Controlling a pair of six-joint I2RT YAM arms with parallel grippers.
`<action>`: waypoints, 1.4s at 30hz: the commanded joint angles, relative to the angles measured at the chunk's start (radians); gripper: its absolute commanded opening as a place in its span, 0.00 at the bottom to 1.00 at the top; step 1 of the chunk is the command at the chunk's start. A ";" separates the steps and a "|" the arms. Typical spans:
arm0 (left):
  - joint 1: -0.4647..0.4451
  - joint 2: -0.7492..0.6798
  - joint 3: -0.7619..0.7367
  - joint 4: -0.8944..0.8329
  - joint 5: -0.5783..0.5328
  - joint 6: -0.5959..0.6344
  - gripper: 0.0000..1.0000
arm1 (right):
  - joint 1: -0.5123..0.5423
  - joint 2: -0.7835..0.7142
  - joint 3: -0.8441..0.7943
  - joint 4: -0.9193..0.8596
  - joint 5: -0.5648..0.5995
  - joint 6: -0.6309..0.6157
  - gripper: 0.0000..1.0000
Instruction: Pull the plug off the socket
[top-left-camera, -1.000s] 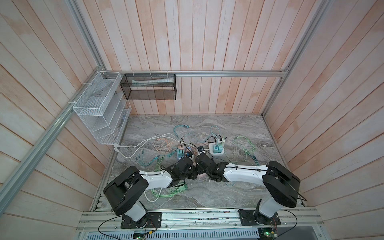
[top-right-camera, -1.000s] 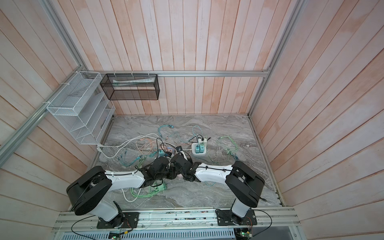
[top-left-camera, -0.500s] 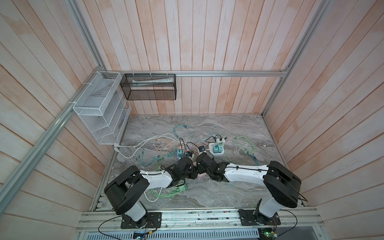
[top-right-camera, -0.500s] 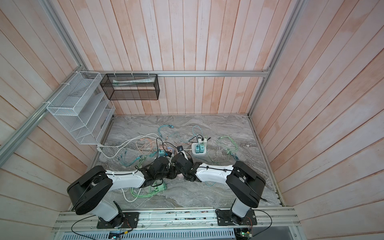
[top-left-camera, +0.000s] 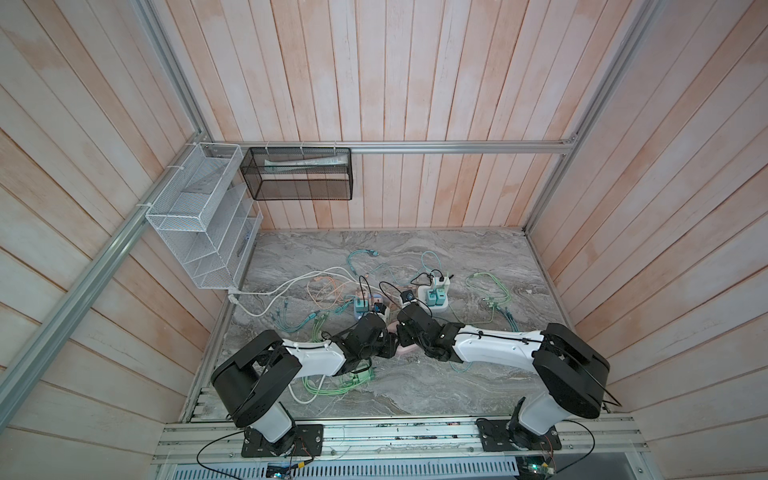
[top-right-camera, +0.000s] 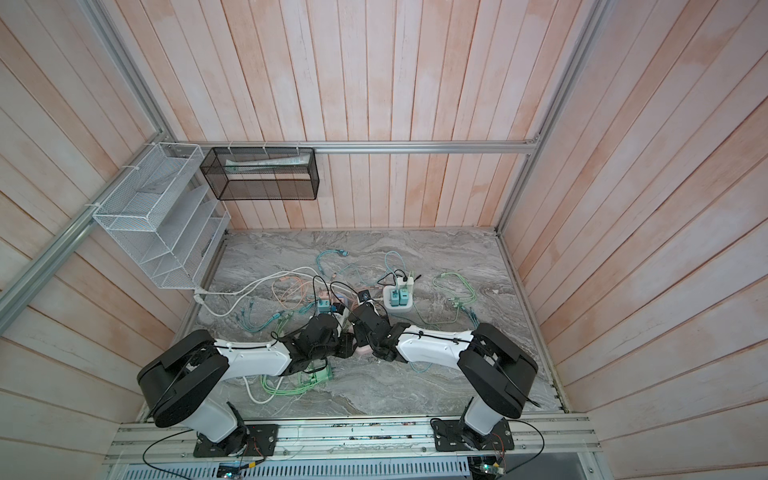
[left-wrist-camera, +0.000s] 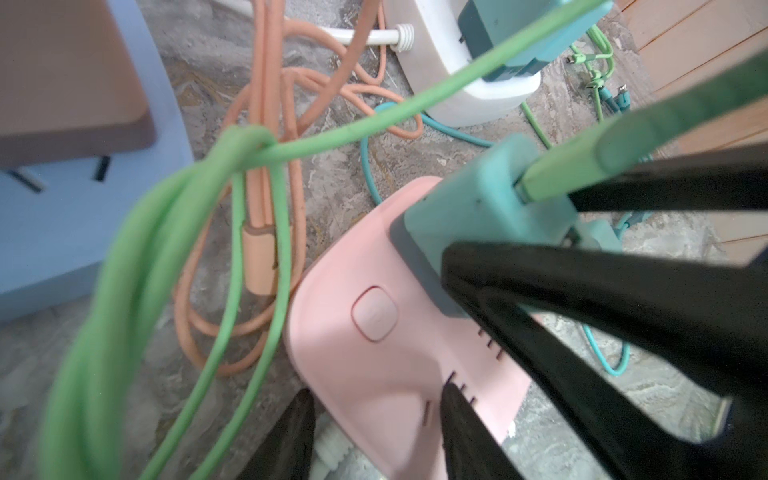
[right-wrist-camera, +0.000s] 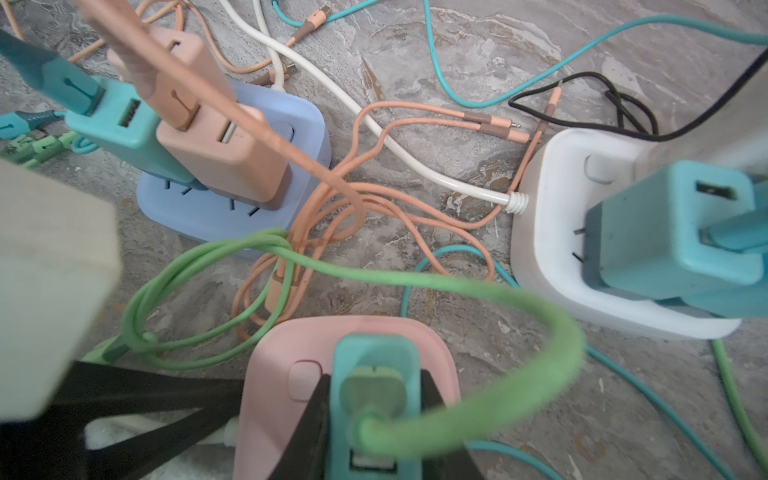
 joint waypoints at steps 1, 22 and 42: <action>-0.016 0.082 -0.034 -0.154 0.060 0.028 0.50 | 0.058 0.019 0.080 0.117 -0.091 0.021 0.00; -0.011 0.096 -0.038 -0.129 0.084 0.028 0.50 | 0.085 0.056 0.094 0.157 -0.048 0.073 0.00; -0.012 0.106 -0.033 -0.160 0.087 0.036 0.50 | 0.018 -0.012 0.015 0.182 -0.128 0.071 0.00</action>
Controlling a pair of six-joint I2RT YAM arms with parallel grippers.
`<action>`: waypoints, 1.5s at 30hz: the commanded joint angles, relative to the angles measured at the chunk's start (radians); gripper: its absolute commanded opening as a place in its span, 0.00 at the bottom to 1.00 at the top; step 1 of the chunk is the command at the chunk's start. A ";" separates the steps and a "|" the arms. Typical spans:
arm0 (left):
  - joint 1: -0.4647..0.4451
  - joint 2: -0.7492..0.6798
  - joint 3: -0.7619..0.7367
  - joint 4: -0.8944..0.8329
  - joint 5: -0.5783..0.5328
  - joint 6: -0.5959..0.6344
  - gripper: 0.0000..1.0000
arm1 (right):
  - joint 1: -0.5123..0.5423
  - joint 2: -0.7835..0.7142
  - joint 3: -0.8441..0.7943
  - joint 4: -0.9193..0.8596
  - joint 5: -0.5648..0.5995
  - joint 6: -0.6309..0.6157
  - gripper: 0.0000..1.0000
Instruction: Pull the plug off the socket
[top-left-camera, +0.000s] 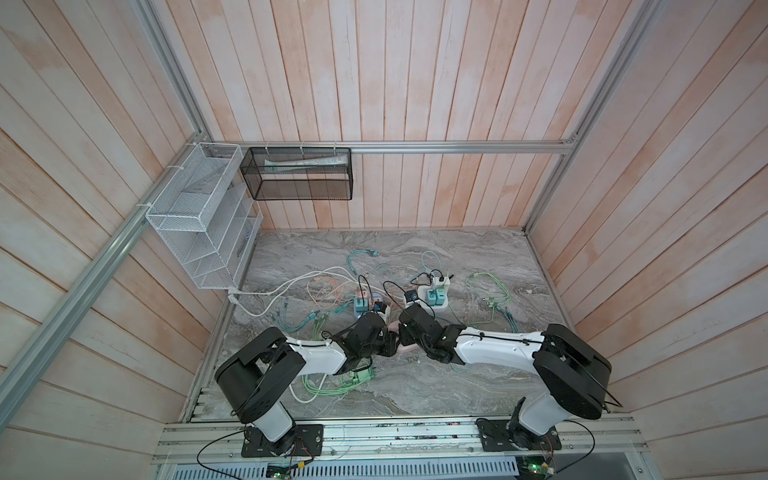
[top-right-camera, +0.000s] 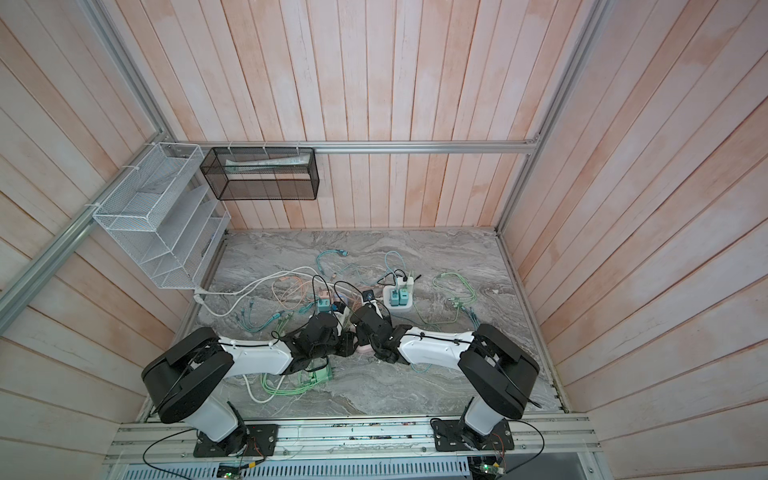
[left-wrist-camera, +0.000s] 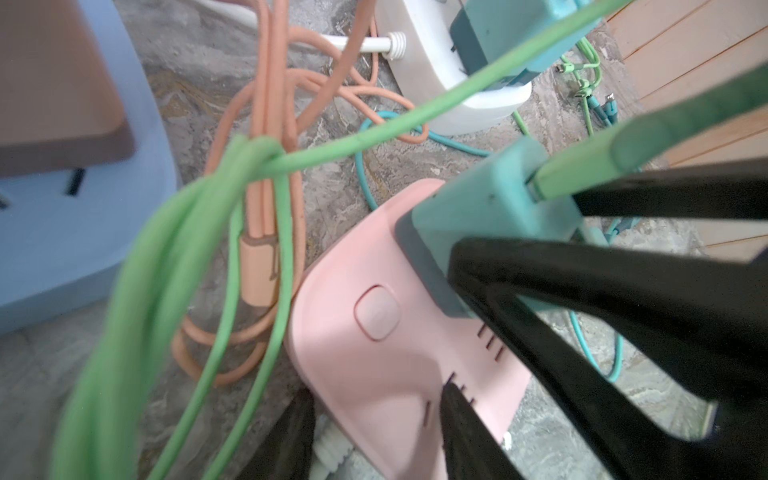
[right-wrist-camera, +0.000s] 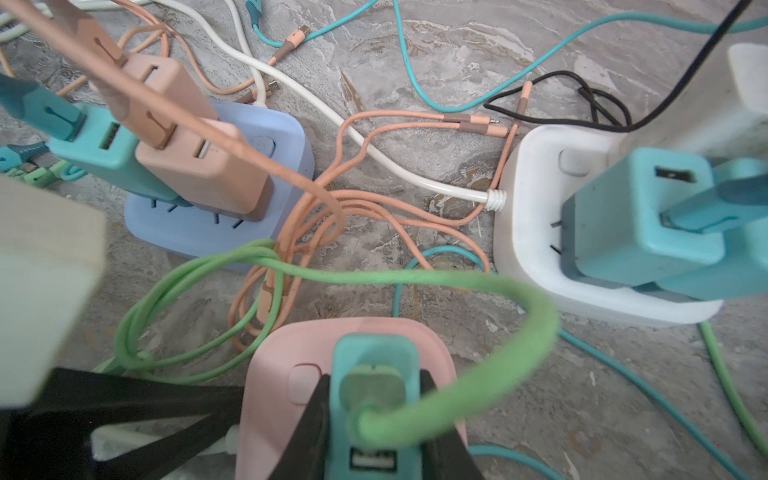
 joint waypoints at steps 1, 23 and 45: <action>-0.024 0.081 -0.032 -0.203 0.060 0.037 0.50 | 0.026 0.009 0.061 0.122 -0.155 0.022 0.00; -0.025 0.091 -0.005 -0.203 0.057 0.037 0.50 | 0.098 0.087 0.139 0.072 -0.091 0.044 0.00; -0.024 0.110 0.014 -0.234 0.052 0.038 0.50 | 0.091 0.058 0.123 0.110 -0.124 0.036 0.00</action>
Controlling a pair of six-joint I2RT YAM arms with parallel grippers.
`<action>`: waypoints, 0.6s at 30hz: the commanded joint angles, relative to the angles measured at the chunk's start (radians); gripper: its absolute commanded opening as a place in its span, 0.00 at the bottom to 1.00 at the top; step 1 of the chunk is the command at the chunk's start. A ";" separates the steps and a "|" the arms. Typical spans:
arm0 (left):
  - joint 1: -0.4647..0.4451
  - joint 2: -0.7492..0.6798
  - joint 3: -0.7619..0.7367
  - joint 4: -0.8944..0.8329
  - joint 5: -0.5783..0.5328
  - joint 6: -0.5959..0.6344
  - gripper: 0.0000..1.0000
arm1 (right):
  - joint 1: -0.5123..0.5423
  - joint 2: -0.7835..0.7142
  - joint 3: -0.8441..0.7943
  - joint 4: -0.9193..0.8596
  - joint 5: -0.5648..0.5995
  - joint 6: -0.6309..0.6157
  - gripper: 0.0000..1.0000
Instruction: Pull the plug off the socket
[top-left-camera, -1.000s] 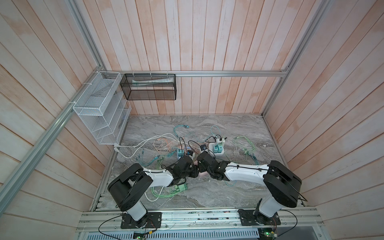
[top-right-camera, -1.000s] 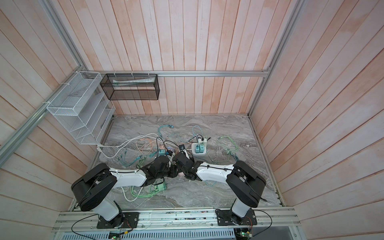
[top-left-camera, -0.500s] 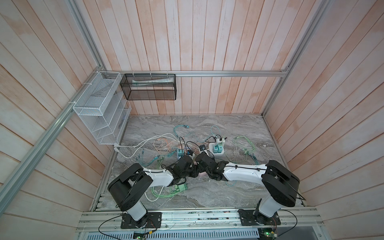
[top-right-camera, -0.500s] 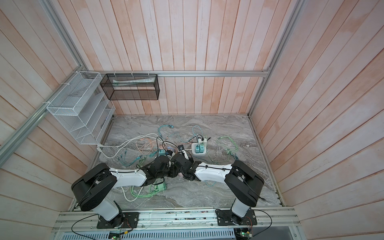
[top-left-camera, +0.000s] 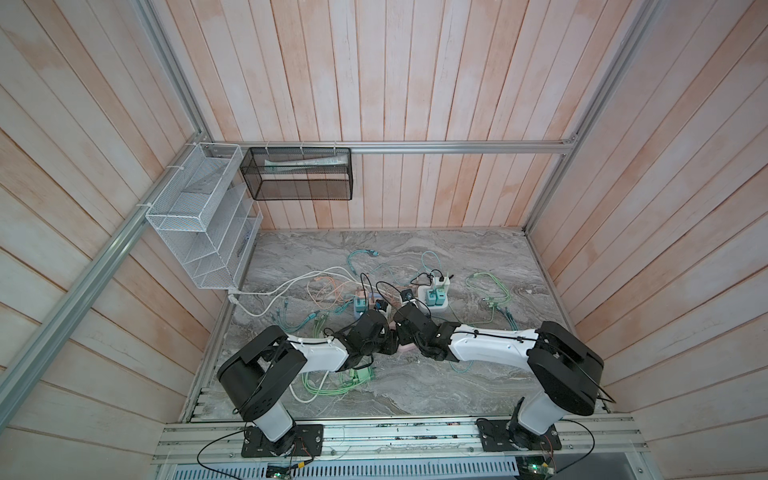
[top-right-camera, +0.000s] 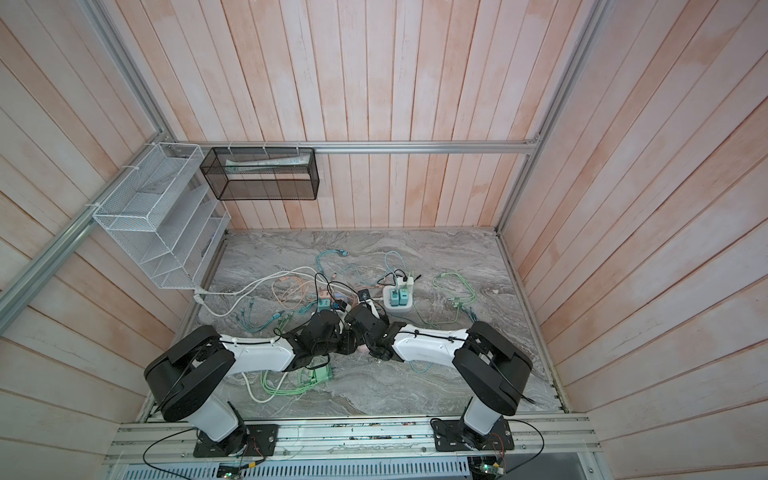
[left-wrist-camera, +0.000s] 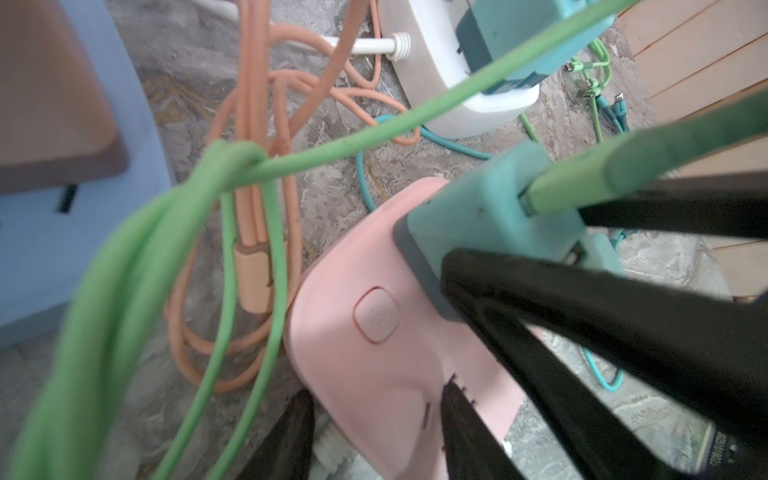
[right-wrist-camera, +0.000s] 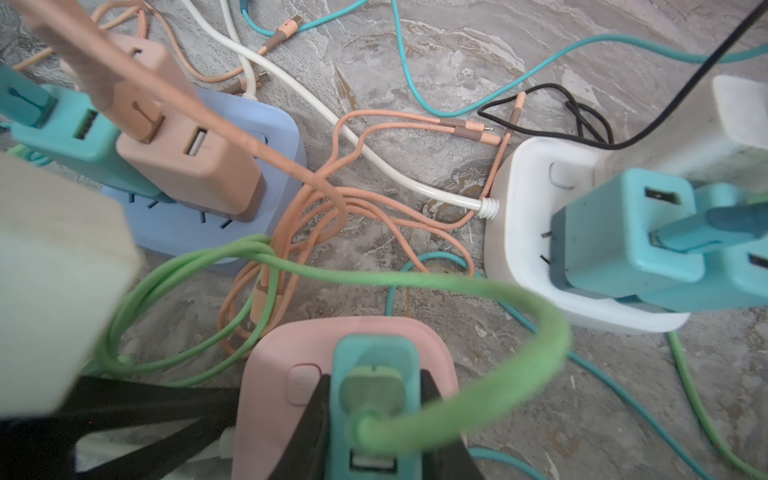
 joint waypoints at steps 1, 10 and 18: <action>-0.029 0.090 -0.027 -0.187 0.050 0.040 0.50 | 0.070 0.013 0.062 0.172 -0.166 0.059 0.00; -0.028 0.094 -0.033 -0.180 0.052 0.037 0.50 | 0.017 -0.089 -0.013 0.183 -0.145 0.062 0.00; -0.029 0.096 -0.035 -0.180 0.053 0.036 0.50 | 0.008 -0.088 -0.007 0.206 -0.208 0.056 0.00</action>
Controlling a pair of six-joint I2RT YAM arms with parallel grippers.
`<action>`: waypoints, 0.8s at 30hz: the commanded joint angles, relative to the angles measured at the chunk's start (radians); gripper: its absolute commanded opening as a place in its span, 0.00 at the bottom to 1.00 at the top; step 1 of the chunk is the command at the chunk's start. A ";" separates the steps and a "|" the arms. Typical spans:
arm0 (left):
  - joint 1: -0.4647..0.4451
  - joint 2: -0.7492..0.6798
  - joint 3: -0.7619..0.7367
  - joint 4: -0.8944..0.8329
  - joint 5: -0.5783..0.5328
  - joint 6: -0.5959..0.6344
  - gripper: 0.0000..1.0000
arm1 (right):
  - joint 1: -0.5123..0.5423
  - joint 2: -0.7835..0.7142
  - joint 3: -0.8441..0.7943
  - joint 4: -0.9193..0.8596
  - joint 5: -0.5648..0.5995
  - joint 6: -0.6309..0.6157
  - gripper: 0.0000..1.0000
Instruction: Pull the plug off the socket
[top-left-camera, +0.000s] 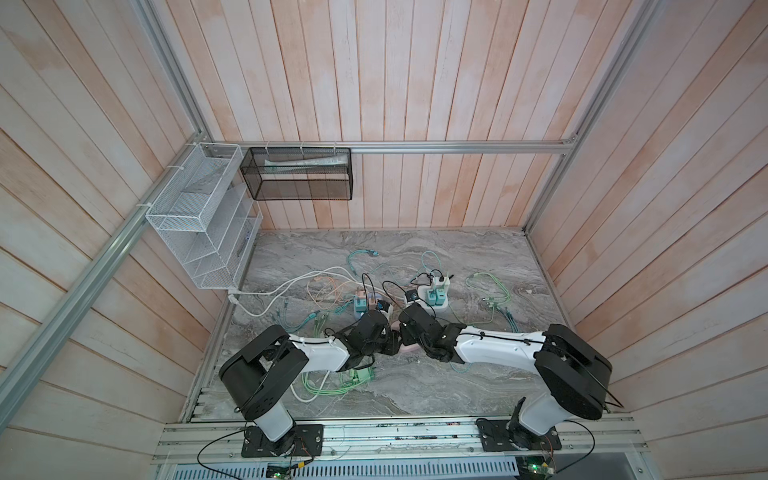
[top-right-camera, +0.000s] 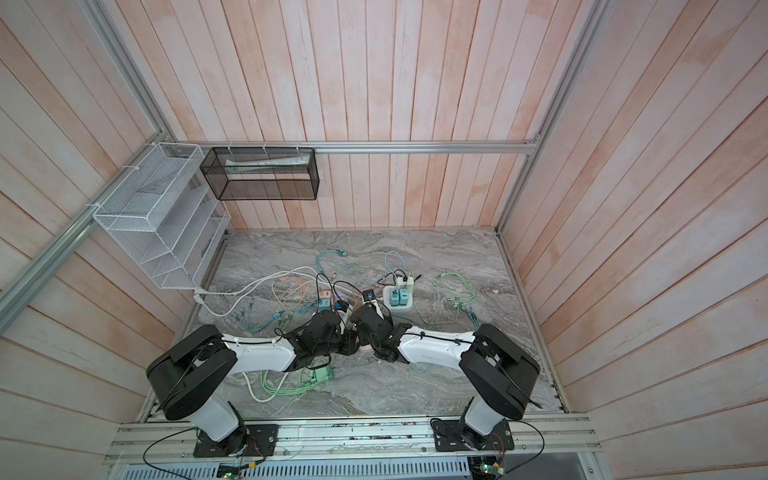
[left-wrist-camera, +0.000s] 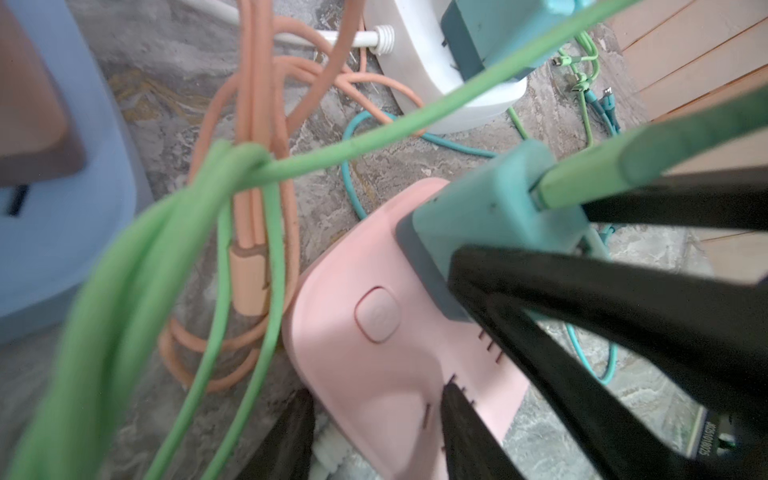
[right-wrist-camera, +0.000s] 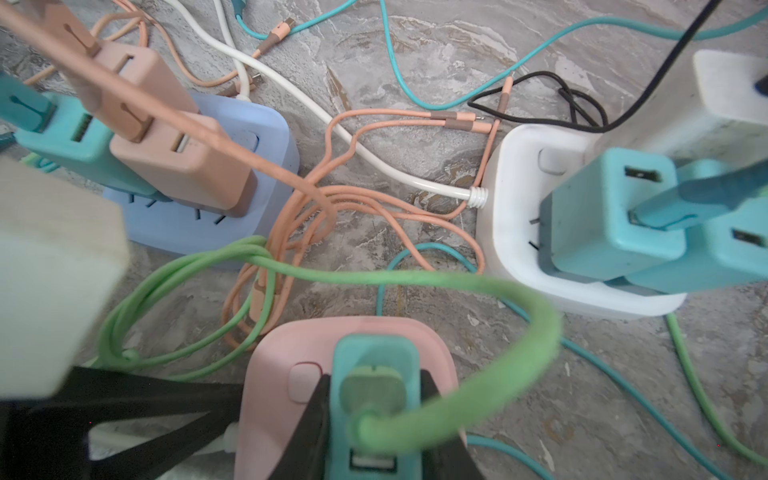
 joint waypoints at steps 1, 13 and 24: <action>-0.023 0.089 -0.037 -0.197 0.034 0.031 0.50 | 0.031 -0.034 0.045 0.182 -0.185 0.037 0.00; -0.023 0.091 -0.031 -0.198 0.033 0.032 0.50 | 0.100 0.040 0.110 0.152 -0.121 0.044 0.00; -0.023 0.093 -0.032 -0.195 0.034 0.034 0.51 | 0.131 0.078 0.153 0.109 -0.065 0.041 0.00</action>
